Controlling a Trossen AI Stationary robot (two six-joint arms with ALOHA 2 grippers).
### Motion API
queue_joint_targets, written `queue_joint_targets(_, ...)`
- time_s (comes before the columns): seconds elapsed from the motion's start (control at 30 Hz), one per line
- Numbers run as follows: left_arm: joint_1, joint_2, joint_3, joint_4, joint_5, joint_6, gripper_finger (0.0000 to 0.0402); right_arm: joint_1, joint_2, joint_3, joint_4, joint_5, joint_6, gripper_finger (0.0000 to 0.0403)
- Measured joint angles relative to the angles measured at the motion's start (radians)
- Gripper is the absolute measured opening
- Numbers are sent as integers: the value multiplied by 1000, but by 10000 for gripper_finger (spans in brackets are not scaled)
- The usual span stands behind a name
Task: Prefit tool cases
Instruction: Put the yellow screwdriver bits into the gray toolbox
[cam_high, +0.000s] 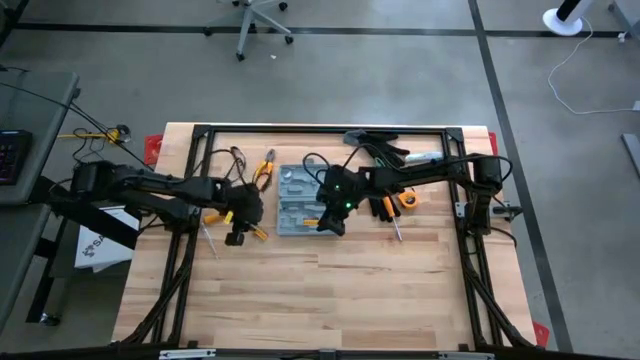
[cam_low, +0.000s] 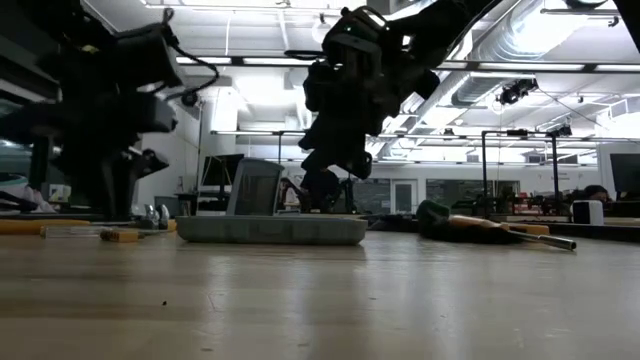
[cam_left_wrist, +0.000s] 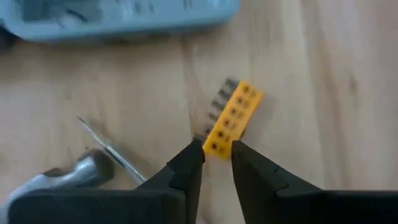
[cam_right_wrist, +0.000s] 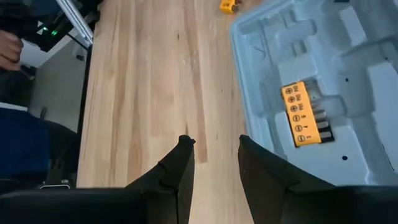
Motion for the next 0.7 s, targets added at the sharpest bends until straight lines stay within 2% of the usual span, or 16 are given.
queue_joint_targets(0.13, -50, 109, 39, -7, -15, 88, 111, 0, 0, 0, -2, 0, 0, 114)
queue_joint_targets(0.33, -79, 199, 119, -42, -151, 174, 143, -9, 0, 0, -2, 0, 8, 114)
queue_joint_targets(0.7, -75, 191, 168, -37, -91, 239, 150, -9, 0, 0, -11, 1, 8, 114)
